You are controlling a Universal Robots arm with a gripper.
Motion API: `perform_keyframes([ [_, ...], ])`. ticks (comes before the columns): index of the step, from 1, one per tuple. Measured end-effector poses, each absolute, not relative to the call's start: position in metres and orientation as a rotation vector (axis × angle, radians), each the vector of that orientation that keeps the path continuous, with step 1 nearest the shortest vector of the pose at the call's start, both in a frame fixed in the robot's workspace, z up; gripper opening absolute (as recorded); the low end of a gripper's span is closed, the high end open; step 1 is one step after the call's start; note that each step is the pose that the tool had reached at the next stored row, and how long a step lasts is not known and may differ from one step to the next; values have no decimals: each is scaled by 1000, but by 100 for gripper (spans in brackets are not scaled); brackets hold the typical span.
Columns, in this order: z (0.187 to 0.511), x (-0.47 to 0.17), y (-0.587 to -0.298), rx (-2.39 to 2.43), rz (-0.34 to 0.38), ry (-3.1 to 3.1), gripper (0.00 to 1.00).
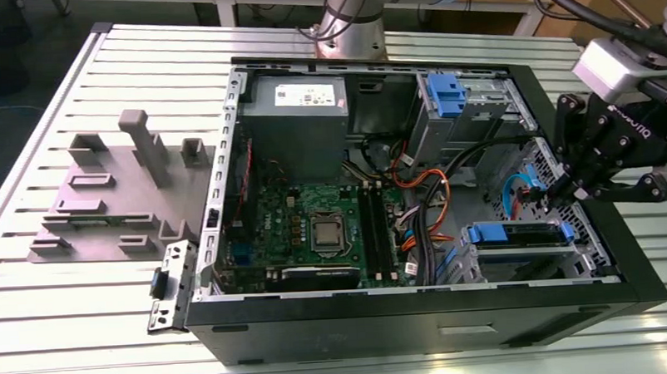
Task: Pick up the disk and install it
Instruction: 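Insert the first disk wire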
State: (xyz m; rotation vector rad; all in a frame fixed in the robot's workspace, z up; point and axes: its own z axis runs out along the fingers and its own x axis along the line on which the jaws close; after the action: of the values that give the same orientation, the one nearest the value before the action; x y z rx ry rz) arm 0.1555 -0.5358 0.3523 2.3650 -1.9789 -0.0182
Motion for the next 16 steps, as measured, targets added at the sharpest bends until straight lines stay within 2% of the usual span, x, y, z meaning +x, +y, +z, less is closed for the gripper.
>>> perform_keyframes([
  [6, 352, 149, -538, 2389, 29, -2000, 16],
  [16, 349, 133, -549, 2392, 37, -2003, 16],
])
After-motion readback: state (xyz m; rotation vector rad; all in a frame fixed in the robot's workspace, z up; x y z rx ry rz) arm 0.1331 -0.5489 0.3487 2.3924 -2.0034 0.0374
